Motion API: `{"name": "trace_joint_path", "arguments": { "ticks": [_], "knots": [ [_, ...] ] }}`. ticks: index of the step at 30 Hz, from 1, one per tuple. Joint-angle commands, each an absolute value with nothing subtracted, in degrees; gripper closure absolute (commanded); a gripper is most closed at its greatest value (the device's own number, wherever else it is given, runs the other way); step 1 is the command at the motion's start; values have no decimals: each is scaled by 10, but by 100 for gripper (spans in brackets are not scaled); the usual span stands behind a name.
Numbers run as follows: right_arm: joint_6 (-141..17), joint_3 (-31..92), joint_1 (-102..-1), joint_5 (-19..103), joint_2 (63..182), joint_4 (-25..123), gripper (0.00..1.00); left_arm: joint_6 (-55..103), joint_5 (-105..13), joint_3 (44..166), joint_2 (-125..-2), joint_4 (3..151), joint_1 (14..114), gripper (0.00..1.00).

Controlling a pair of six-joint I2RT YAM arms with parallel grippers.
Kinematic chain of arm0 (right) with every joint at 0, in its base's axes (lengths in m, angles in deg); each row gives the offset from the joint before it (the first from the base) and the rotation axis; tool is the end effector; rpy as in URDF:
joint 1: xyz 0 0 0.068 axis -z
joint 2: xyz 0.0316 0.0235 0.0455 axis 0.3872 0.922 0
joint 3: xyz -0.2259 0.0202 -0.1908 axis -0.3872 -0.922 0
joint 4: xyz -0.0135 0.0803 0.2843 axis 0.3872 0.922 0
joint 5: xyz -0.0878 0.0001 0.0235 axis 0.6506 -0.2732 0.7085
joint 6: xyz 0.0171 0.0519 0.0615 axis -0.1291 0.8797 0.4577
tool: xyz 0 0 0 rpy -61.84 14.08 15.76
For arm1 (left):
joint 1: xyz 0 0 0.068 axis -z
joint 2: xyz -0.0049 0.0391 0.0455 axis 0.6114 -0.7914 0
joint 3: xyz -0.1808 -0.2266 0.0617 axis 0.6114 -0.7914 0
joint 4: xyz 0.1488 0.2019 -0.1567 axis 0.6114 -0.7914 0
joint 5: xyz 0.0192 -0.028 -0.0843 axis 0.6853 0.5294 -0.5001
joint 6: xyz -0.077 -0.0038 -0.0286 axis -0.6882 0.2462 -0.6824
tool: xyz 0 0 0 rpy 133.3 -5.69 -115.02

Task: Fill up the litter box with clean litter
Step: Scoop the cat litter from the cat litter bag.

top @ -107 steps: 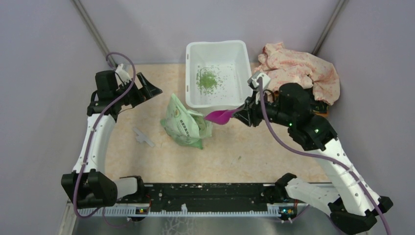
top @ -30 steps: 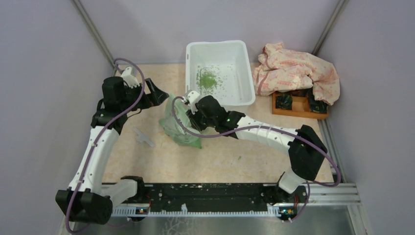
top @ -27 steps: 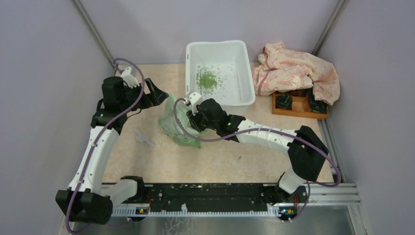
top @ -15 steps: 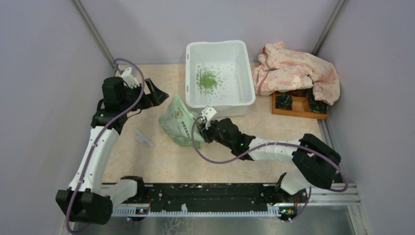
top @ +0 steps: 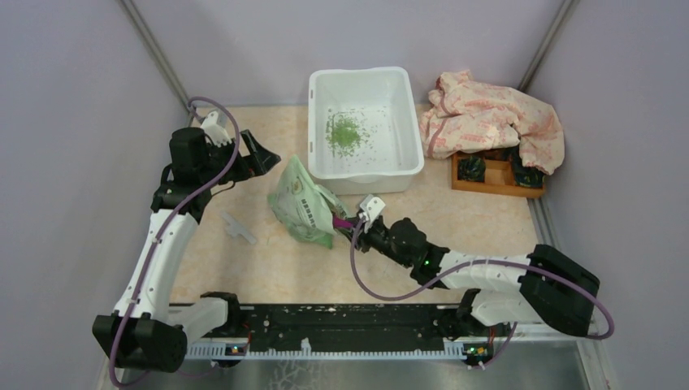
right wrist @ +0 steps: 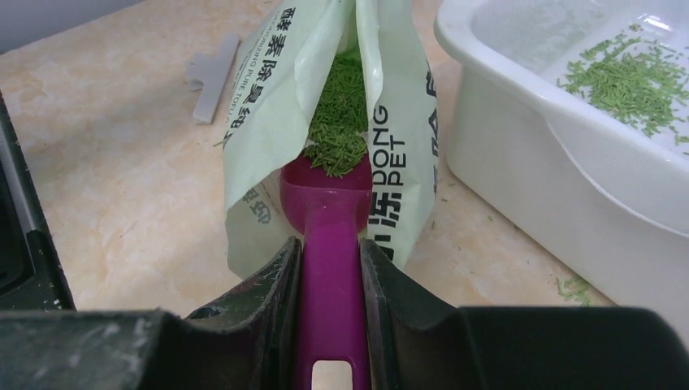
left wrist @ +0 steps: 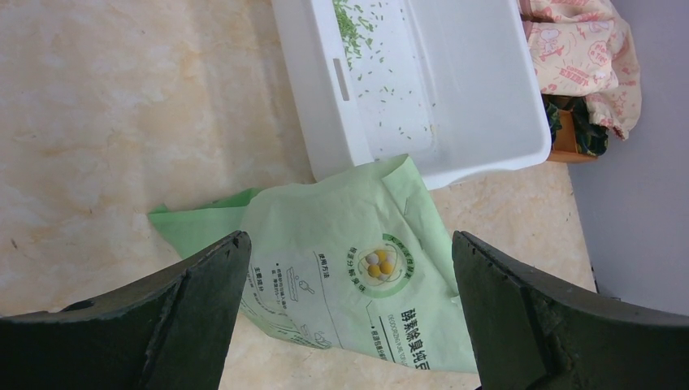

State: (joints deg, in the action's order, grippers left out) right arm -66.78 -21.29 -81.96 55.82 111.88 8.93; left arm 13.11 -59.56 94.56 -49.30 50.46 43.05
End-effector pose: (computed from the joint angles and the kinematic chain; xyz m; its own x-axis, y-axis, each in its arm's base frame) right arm 0.1629 0.2576 0.2047 -0.0893 -0.0841 -0.9925 -0.7956 0.6055 0.0203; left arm 0.2886 -0.0534 0.3705 -0.5383 -0.3034 -0.7862 0.2339 0.8425 -0.4853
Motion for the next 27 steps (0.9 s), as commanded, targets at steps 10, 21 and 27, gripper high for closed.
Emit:
{"name": "trace_joint_path", "arguments": {
  "ticks": [10, 21, 27],
  "knots": [
    [-684, -263, -830, 593, 952, 133, 100, 133, -601, 958, -485, 502, 428, 1],
    [-674, -272, -830, 604, 966, 78, 100, 132, -603, 965, -480, 493, 428, 1],
    [-684, -273, -830, 616, 883, 142, 100, 128, -608, 961, -482, 499, 428, 1]
  ]
}}
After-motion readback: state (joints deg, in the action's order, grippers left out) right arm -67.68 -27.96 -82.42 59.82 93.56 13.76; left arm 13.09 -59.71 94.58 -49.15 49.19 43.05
